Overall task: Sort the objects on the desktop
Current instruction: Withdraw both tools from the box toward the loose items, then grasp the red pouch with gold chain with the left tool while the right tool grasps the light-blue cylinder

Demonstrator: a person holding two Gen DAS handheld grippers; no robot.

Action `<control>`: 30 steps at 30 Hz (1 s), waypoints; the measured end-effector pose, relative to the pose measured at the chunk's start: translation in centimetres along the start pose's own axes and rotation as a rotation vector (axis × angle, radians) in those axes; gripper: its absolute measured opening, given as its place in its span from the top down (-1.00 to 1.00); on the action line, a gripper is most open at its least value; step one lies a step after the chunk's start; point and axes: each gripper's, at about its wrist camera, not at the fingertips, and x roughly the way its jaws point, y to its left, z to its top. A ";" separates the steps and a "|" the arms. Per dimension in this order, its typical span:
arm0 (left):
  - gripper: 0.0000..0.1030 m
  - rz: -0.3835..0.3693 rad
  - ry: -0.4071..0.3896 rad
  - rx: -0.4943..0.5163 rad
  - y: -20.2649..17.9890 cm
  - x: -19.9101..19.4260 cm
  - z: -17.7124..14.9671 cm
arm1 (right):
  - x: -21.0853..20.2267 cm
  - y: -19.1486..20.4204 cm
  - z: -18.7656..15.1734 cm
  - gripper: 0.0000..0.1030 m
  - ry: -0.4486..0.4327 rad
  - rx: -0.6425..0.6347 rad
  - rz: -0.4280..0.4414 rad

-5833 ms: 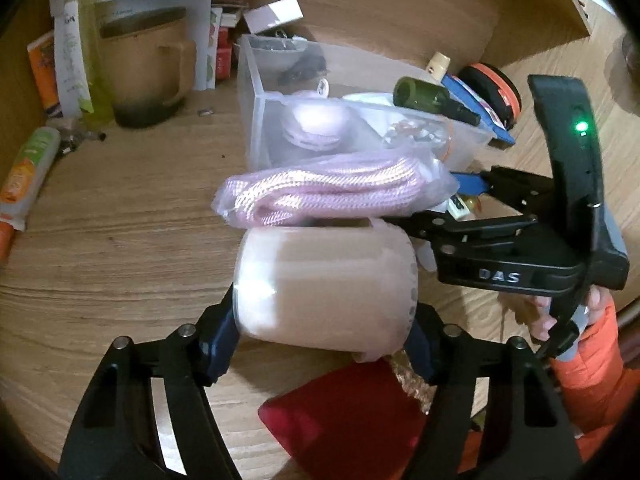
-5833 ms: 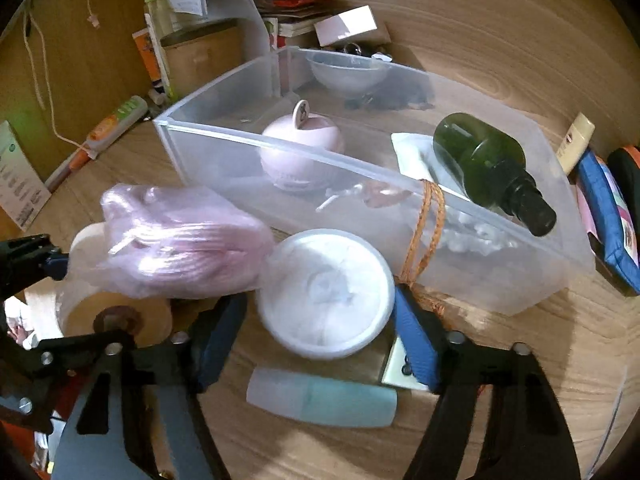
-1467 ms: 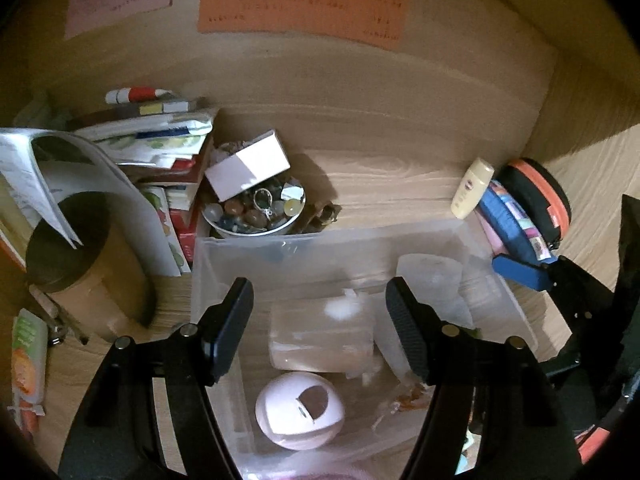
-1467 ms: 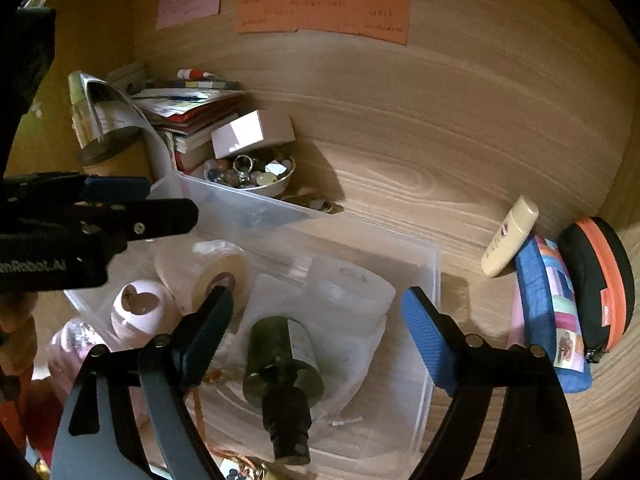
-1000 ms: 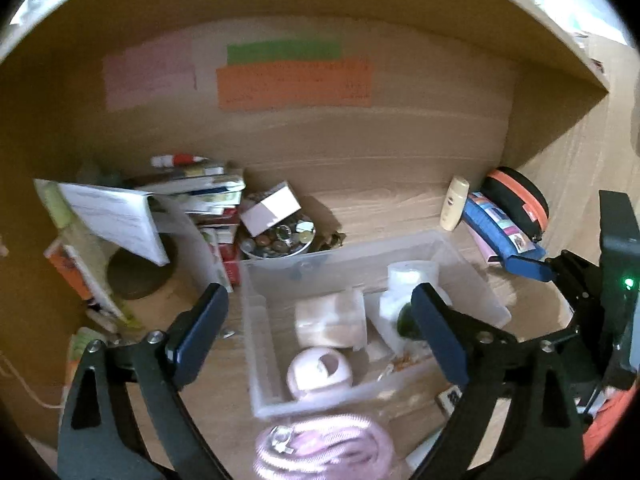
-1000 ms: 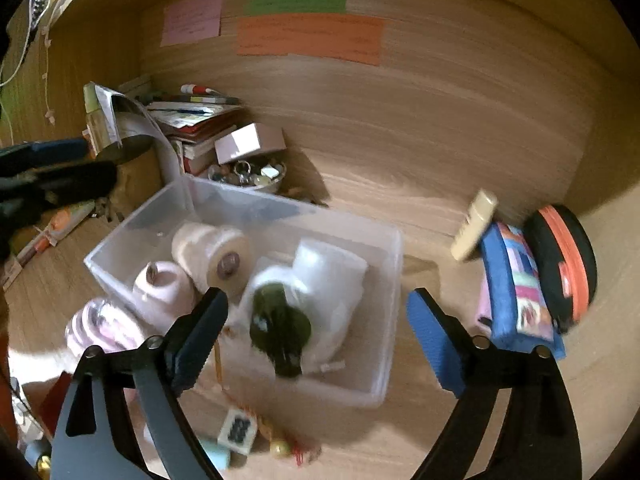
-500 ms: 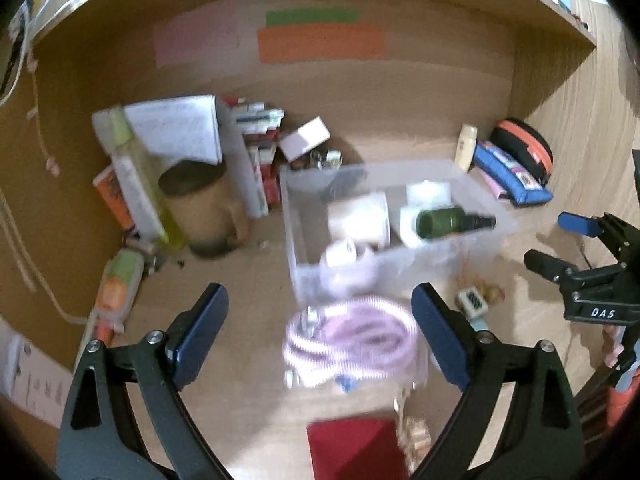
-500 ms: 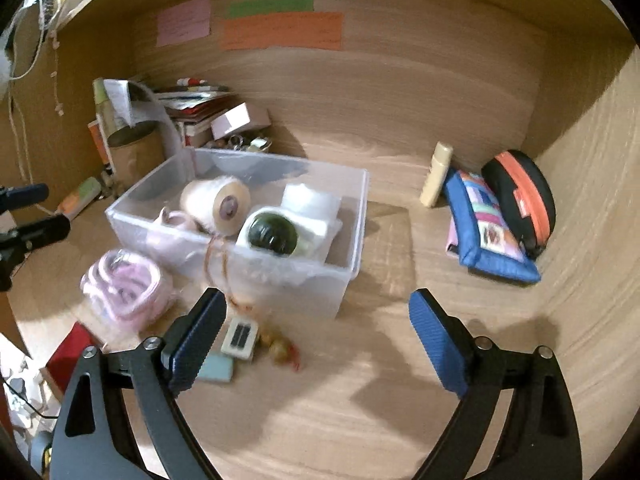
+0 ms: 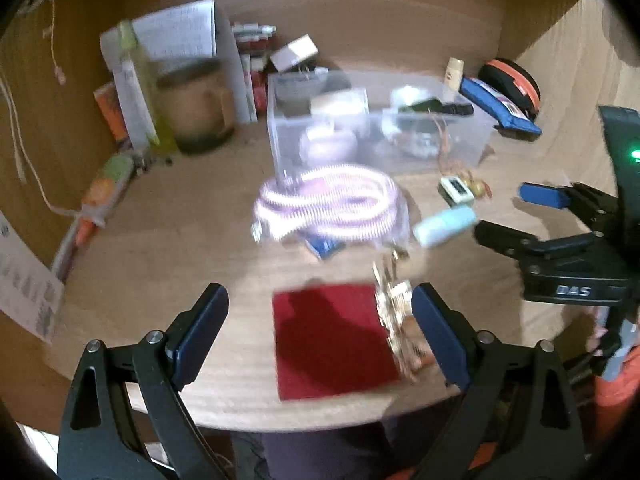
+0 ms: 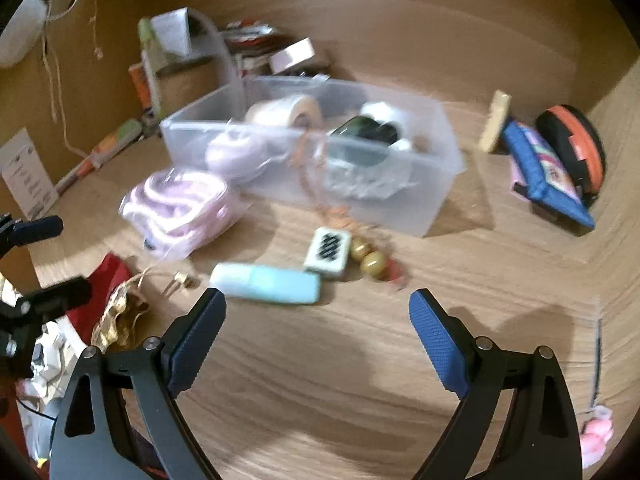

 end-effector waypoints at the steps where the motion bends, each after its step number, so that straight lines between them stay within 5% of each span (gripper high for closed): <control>1: -0.82 -0.020 0.009 -0.006 0.0 0.0 -0.4 | 0.3 0.2 0.0 -0.78 0.007 -0.002 0.006; 10: -0.82 -0.089 0.092 -0.069 0.5 2.2 -2.4 | 2.7 1.8 0.1 -0.78 0.072 0.015 0.040; 21: -0.90 -0.040 0.068 -0.052 -0.5 3.3 -2.0 | 4.0 2.7 0.9 -0.76 0.102 0.020 -0.006; 24: -0.88 -0.014 0.046 -0.038 -0.9 3.7 -2.0 | 3.8 2.4 1.1 -0.51 0.092 0.035 -0.016; 25: -0.81 -0.005 0.037 -0.031 -1.1 3.7 -2.0 | 3.8 2.4 1.2 -0.39 0.089 0.040 -0.020; 30: -0.23 0.012 0.003 -0.038 -0.6 3.3 -2.0 | 3.5 2.3 1.1 -0.39 0.074 0.039 -0.033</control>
